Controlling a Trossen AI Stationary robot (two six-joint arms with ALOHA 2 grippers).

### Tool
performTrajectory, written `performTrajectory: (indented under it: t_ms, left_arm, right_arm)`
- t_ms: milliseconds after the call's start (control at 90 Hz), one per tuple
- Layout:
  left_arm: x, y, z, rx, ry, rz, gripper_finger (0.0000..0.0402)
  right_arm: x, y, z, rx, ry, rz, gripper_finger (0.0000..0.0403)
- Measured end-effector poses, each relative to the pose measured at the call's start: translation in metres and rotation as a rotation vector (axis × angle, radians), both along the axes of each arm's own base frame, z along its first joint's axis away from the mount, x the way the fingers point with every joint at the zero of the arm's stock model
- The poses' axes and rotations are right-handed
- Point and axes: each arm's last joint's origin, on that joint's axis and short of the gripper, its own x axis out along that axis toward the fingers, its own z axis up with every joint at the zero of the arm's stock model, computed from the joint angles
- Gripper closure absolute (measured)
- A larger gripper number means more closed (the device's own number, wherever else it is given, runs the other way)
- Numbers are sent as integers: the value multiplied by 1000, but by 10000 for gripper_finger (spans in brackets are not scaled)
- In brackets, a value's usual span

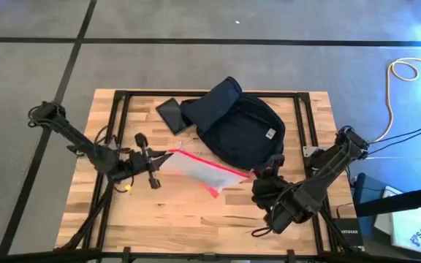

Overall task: Unpack backpack
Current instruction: Put the transparent zip bag into the blue backpack

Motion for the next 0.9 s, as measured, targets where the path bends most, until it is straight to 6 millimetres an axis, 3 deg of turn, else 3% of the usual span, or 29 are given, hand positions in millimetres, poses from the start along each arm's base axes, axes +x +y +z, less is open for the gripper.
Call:
performTrajectory:
  t_ms: [178, 500, 700, 900]
  left_arm:
    - [12, 27, 12, 105, -119, -55, 401]
    - [44, 78, 7, 103, -133, -89, 401]
    - [79, 99, 16, 130, -117, -90, 401]
    - [122, 126, 13, 150, -55, -86, 401]
  right_arm:
    - [-8, -11, 19, -51, -121, 7, 403]
    - [-22, -47, 52, -61, -270, -58, 403]
    - [-31, -75, 70, -39, -361, -144, 403]
    - [-33, -95, 77, -65, -342, -188, 403]
